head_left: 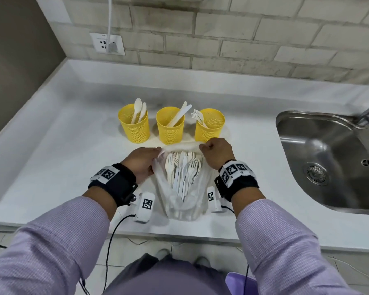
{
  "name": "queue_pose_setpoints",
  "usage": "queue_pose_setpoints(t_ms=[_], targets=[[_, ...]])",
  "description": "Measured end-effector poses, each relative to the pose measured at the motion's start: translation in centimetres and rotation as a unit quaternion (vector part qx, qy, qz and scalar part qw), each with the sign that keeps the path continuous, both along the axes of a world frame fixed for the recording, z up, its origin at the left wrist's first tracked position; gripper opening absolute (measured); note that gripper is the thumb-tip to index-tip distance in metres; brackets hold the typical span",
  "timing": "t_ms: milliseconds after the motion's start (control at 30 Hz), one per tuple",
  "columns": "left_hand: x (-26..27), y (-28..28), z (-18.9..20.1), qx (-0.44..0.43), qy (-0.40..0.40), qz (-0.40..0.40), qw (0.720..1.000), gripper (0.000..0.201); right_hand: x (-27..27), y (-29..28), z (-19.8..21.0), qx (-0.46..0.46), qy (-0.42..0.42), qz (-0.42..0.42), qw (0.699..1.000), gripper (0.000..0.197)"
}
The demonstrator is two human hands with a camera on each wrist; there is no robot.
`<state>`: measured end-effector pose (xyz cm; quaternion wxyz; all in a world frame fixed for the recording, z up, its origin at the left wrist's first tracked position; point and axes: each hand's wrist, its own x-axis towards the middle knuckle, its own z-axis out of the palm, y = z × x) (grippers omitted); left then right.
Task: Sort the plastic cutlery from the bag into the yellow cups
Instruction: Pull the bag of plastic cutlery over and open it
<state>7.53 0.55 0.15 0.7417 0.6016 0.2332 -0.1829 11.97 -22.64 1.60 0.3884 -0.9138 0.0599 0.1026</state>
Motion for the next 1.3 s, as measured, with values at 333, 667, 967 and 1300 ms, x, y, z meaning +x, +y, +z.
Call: queue_pose_setpoints(t_ms=[333,667,967,1300], targets=[[0.2,-0.2,1.0,0.107,0.026,-0.042,0.993,0.049,-0.5,-0.1,-0.3,0.033,0.076,-0.042,0.996,0.043],[-0.5,0.9,0.8,0.461,-0.075,-0.143,0.873,0.012,-2.9,-0.8,-0.6,0.044,0.03,-0.075,0.996,0.026],[-1.1,1.2,-1.3,-0.029,0.089,0.004,0.996,0.019,-2.8,-1.2,-3.1,0.346,0.199,-0.206,0.893,0.018],[-3.6,0.2,1.0,0.302,0.048,-0.128,0.943,0.048,-6.1,-0.9,-0.9,0.007,0.091,-0.112,0.989,0.074]])
